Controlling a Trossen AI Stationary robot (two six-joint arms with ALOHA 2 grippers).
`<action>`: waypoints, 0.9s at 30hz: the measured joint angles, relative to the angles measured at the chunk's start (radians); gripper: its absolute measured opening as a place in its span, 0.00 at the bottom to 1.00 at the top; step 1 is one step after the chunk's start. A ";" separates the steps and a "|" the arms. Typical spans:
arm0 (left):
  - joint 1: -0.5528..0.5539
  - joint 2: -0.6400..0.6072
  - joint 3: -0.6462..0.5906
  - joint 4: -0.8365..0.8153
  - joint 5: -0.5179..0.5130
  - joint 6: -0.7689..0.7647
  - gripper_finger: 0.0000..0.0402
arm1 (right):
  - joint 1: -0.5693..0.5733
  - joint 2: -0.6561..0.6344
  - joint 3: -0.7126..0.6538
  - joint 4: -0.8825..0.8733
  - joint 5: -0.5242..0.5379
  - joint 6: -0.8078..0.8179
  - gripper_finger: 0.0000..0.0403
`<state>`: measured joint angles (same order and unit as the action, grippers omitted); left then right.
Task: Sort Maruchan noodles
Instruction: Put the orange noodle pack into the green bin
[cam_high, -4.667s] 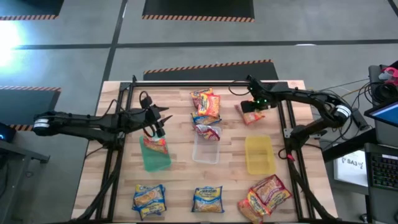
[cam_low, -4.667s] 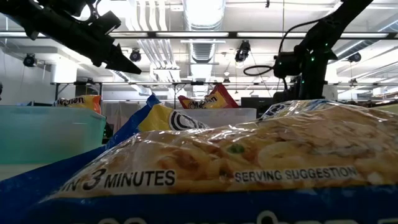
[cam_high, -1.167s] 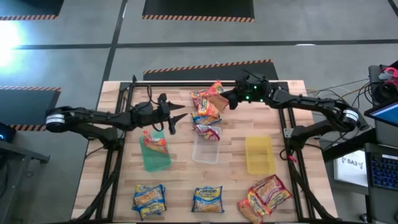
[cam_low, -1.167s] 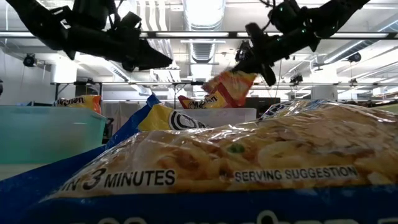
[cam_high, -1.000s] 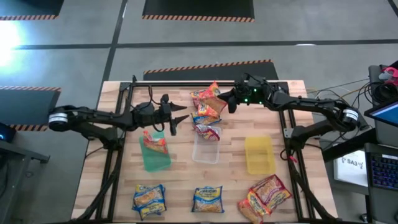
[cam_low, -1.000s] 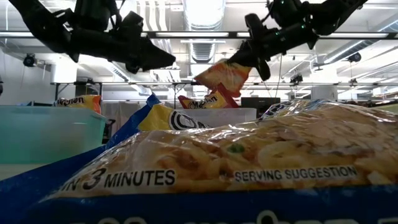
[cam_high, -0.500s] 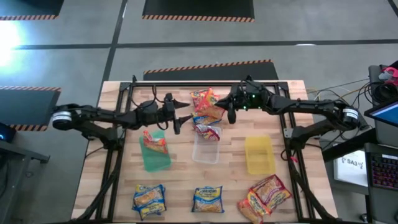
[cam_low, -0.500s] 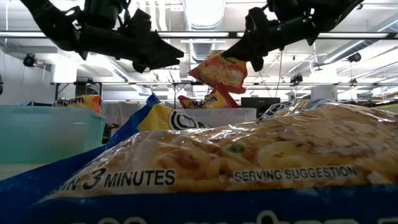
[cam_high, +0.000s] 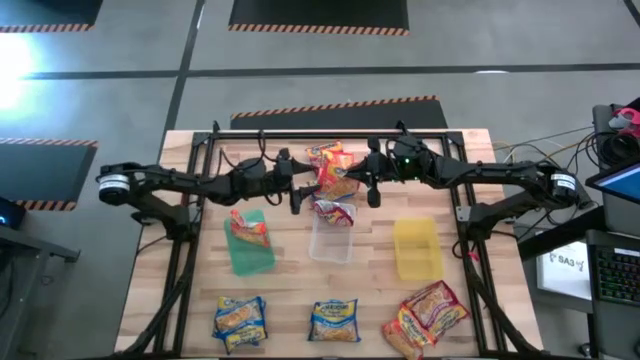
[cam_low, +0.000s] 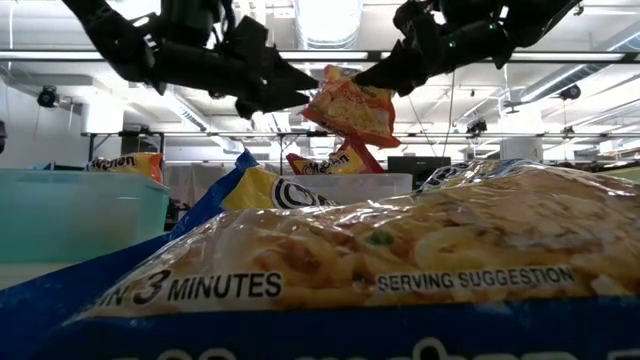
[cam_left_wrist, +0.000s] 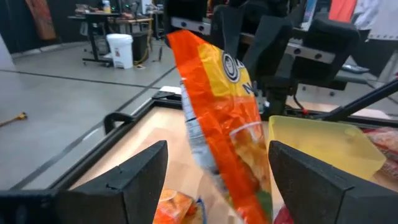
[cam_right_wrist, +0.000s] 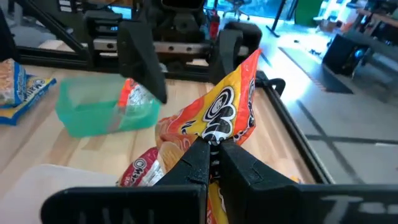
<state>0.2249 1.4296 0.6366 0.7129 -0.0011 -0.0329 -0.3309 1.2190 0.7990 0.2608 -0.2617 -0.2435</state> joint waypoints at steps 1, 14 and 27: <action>0.000 0.013 0.010 0.001 0.011 -0.006 0.66 | 0.000 0.000 0.000 0.006 0.000 -0.013 0.03; 0.003 0.088 0.079 0.005 0.035 -0.025 0.66 | 0.003 0.000 0.000 0.011 0.001 -0.297 0.03; 0.005 0.090 0.107 0.001 0.168 -0.048 0.66 | 0.036 0.000 0.000 0.070 -0.001 -0.461 0.03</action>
<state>0.2304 1.5196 0.7433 0.7143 0.1667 -0.0809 -0.2949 1.2190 0.7990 0.3308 -0.2623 -0.7046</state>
